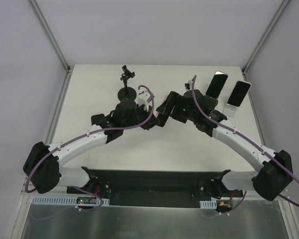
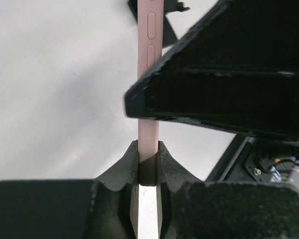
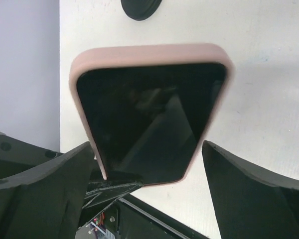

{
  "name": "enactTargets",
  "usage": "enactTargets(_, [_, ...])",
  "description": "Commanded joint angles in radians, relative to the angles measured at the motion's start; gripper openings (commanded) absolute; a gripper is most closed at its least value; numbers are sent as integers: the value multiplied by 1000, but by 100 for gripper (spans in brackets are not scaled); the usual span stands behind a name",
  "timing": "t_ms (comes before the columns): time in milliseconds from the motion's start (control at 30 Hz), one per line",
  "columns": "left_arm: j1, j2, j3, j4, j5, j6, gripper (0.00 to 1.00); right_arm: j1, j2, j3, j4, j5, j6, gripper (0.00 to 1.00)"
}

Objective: Remove the phone from the phone stand

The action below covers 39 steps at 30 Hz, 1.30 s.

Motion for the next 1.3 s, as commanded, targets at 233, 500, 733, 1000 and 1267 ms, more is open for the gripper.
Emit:
enactTargets(233, [23, -227, -170, -15, -323, -60, 0, 8, -66, 8, 58, 56, -67, 96])
enactTargets(500, [219, -381, -335, -110, -365, -258, 0, 6, -116, 10, -23, 134, -142, 96])
enactTargets(733, [397, -407, -431, -114, -317, -328, 0, 6, -138, 8, -71, 166, -173, 96])
enactTargets(1000, [493, -340, -448, -108, -279, -341, 0, -17, -145, 4, -90, 148, -191, 96])
enactTargets(1267, [506, -215, -425, -77, -207, -336, 0, -49, -144, -15, -90, 114, -191, 96])
